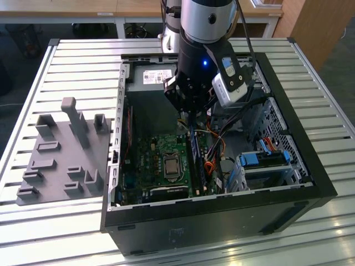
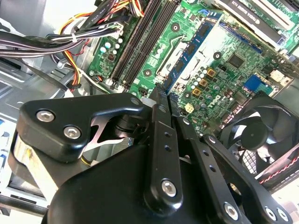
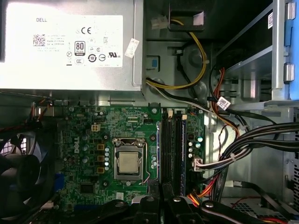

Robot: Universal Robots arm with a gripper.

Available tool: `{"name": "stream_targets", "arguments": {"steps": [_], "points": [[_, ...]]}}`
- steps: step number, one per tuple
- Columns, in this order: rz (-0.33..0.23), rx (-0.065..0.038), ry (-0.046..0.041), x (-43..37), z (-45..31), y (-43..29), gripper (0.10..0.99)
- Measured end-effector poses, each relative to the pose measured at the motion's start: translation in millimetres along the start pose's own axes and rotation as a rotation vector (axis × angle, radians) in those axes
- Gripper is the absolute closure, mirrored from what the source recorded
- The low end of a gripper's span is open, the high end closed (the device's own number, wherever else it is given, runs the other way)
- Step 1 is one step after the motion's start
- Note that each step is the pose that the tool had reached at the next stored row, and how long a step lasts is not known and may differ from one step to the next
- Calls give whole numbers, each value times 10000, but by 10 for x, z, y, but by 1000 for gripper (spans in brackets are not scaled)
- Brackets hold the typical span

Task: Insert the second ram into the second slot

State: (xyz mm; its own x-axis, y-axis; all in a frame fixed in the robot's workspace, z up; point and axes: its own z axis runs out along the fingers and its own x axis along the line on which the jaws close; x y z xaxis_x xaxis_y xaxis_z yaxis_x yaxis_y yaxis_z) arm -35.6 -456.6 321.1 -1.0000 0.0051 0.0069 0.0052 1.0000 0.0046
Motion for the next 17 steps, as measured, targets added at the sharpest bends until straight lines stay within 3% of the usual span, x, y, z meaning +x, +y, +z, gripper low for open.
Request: {"name": "stream_targets", "arguments": {"steps": [17], "points": [[0,-1,1,0,40,0,949]]}}
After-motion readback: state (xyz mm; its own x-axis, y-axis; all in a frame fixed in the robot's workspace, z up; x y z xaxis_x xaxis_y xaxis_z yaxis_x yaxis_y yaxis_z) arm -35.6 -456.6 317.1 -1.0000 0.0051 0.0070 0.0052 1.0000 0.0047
